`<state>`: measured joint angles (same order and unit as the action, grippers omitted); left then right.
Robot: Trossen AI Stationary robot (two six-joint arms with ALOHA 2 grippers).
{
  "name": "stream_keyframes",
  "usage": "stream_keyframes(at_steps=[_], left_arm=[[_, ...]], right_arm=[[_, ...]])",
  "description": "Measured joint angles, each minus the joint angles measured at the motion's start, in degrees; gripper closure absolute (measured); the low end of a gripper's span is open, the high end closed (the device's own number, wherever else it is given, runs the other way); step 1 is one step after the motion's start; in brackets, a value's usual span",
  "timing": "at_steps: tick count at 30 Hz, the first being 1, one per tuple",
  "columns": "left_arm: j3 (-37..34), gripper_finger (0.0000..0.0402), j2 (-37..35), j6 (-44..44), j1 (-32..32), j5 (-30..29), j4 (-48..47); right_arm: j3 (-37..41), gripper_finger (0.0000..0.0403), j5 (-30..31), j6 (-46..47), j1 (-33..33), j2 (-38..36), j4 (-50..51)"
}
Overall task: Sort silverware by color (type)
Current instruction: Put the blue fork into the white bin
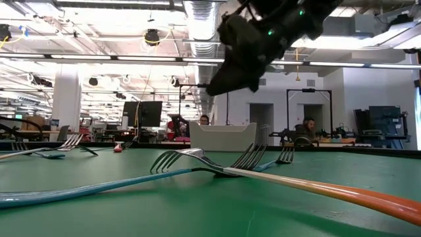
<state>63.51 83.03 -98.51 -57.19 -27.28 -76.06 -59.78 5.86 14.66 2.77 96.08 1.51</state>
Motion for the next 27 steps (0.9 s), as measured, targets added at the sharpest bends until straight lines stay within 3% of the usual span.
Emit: stream_keyframes(at_steps=[6, 9, 14, 17, 22, 27], left_arm=[[-0.5, 0.0239, -3.7, 15.7, 11.9, -7.1, -1.8], [-4.4, 0.0239, -7.5, 23.3, 18.8, -8.7, 1.9], [-16.0, 0.0239, -17.1, 36.2, 33.4, -8.3, 14.1], [-21.5, 0.0239, -23.0, 37.4, 44.7, -11.1, 19.3], [-26.8, 0.0239, -28.4, 42.6, 62.4, -5.1, 29.2], [-28.4, 0.0239, -26.3, 44.6, 74.2, 2.9, 36.0]], right_arm=[[0.1, 0.0335, 8.8, -0.1, 1.5, -7.2, 16.3], [0.1, 0.0335, 13.4, 0.2, 2.2, -9.5, 21.7], [3.2, 0.0335, 17.0, 0.4, 1.9, -11.7, 21.3], [7.0, 0.0335, 16.9, 2.2, 0.8, -12.6, 17.9], [13.1, 0.0335, 16.9, 6.9, -1.2, -12.5, 11.6], [17.2, 0.0335, 16.7, 11.6, -2.3, -11.4, 6.6]])
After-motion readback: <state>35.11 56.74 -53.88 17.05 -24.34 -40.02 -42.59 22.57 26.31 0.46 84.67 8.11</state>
